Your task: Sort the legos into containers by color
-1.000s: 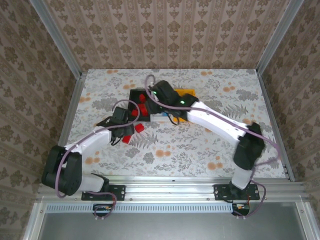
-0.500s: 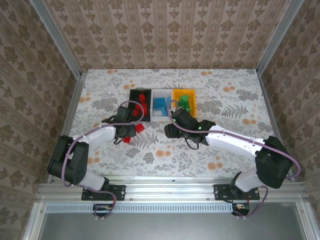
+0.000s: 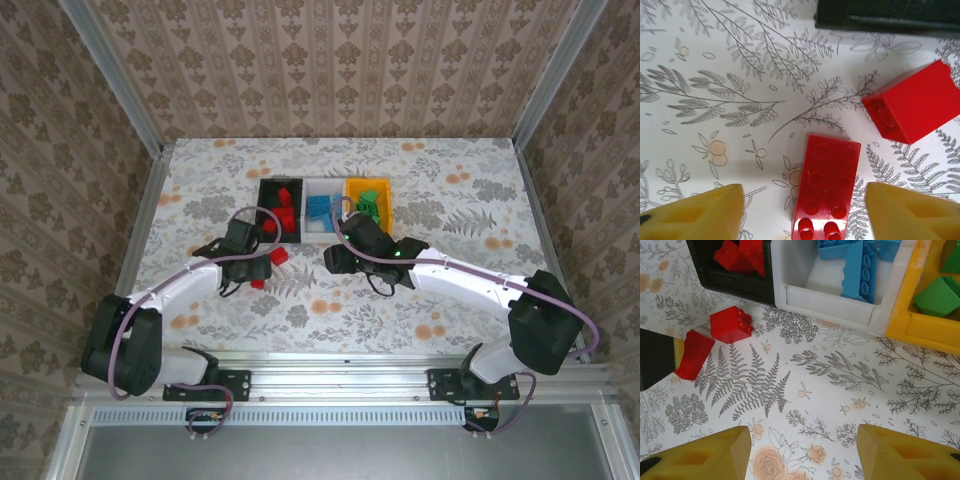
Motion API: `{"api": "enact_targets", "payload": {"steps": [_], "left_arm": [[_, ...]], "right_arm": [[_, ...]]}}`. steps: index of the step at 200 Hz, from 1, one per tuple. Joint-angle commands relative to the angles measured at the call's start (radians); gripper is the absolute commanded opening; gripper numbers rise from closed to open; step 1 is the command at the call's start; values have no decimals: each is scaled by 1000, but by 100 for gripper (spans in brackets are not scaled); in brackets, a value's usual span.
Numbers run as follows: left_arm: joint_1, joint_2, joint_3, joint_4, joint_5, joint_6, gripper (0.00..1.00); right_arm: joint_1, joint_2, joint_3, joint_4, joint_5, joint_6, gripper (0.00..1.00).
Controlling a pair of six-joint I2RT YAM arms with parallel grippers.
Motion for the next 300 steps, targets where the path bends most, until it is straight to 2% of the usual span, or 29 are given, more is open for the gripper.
{"api": "enact_targets", "payload": {"steps": [1, 44, 67, 109, 145, 160, 175, 209, 233, 247, 273, 300], "left_arm": [[-5, 37, -18, 11, 40, 4, 62], [-5, 83, -3, 8, 42, 2, 63], [-4, 78, -13, 23, 37, -23, 53], [-4, 110, -18, 61, 52, -52, 56], [-4, 115, -38, 96, 35, -81, 55], [-40, 101, -49, 100, 13, -87, 50], [-40, 71, -56, 100, 4, -92, 39], [-40, -32, -9, 48, -19, -68, 30], [-40, -89, 93, 6, -34, -27, 29], [-43, -61, 203, -10, -41, 7, 35], [-40, 130, 462, -75, -87, 88, 37], [-16, 349, 663, -101, -59, 112, 30]], "right_arm": [[8, -10, 7, 4, -3, 11, 59], [14, -13, 10, 1, -2, 12, 59], [18, -13, 15, -3, -3, 9, 59], [19, -19, 12, -5, 0, 1, 59], [18, -50, -12, 9, 60, -14, 59], [18, -46, -7, 10, 56, -23, 59], [19, -34, 4, 2, 58, -29, 59], [18, -19, -3, 14, 50, -30, 59], [16, -14, -7, 35, 40, -35, 59], [14, -5, -8, 53, 32, -33, 59], [13, 22, 2, 58, 17, -31, 59], [10, 18, -2, 61, 12, -30, 59]]}}
